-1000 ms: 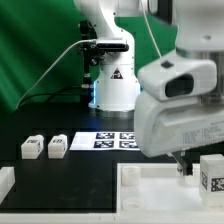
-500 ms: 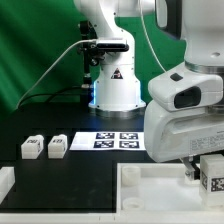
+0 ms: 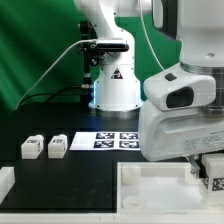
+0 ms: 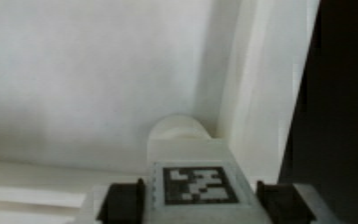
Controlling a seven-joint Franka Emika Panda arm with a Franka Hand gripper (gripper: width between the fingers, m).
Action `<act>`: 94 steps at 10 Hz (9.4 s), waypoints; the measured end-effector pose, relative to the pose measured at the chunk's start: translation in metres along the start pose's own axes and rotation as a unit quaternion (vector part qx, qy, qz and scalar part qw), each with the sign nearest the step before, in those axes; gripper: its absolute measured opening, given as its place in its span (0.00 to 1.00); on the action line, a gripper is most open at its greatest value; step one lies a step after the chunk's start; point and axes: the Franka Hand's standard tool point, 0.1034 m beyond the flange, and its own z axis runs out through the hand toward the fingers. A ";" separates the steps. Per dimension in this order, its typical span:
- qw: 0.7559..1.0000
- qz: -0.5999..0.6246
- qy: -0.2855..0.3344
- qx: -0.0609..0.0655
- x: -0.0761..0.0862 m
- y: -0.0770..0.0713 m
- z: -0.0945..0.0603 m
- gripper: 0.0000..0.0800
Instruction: Assemble one leg
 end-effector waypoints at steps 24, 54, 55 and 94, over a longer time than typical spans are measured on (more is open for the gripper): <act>0.946 0.308 0.062 0.076 0.002 -0.009 -0.005 0.81; 0.996 0.006 0.090 0.005 0.010 0.002 -0.007 0.81; 0.996 0.029 0.090 0.008 0.009 0.002 -0.006 0.81; 0.597 0.789 0.056 0.136 0.009 0.001 0.004 0.38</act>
Offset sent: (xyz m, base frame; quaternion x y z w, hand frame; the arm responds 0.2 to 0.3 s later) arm -0.0133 0.0018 -0.0163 0.0371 0.0338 0.4454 0.8939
